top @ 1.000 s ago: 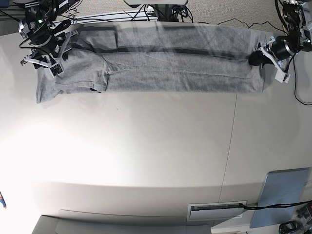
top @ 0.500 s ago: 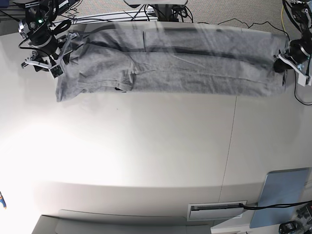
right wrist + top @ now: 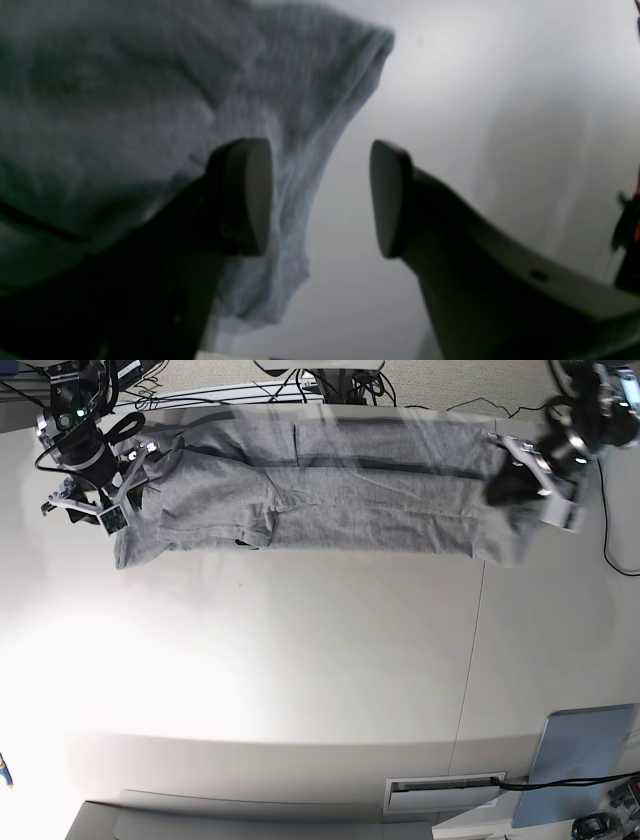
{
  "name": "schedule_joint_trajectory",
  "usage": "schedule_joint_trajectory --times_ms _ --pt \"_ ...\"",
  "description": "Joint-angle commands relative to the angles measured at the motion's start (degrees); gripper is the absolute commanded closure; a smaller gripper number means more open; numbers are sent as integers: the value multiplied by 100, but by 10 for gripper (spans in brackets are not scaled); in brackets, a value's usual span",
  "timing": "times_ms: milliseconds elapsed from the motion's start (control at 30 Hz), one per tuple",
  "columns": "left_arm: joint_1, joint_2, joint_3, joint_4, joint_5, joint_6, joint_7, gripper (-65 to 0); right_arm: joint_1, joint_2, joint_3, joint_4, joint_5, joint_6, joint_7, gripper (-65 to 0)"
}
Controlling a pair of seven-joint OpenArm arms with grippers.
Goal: Fold the T-shirt properly
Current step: 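Grasp the strip end with the left gripper and fold it toward the middle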
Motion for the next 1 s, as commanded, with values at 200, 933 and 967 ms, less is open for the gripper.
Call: schedule_joint_trajectory --times_ms 200,933,967 --pt "-85 457 1764 92 826 820 -743 0 118 85 50 90 -13 -52 81 -311" --pt "-621 1071 3744 -157 2422 1648 -1150 -61 118 85 50 90 -13 -52 -46 -311" --pt "-619 1073 3744 -157 2400 1484 -1147 -126 118 85 50 90 -13 -52 -48 -311"
